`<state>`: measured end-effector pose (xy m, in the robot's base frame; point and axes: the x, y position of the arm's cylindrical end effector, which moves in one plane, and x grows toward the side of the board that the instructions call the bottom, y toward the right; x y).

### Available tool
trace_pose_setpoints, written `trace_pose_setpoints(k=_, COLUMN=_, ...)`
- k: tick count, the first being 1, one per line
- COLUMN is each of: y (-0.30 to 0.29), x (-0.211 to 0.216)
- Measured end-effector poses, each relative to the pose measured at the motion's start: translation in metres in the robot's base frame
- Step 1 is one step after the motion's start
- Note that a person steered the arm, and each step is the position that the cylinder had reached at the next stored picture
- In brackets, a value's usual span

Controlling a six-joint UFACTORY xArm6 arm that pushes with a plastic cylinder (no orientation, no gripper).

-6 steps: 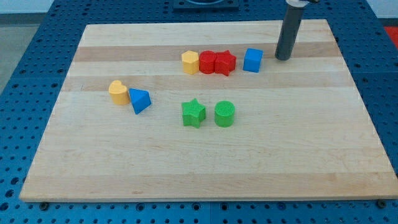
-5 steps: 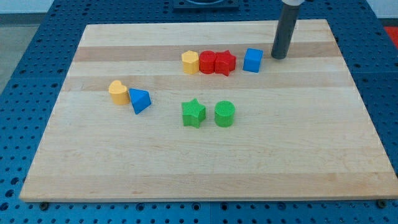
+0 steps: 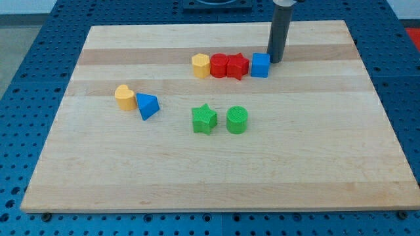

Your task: Move the blue cube into the red star

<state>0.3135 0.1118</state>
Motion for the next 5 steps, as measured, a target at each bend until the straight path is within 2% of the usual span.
trace_pose_setpoints(k=2, y=0.004, x=-0.002)
trace_pose_setpoints(k=3, y=0.042, x=-0.002)
trace_pose_setpoints(k=4, y=0.063, x=0.018)
trace_pose_setpoints(k=5, y=0.058, x=0.077)
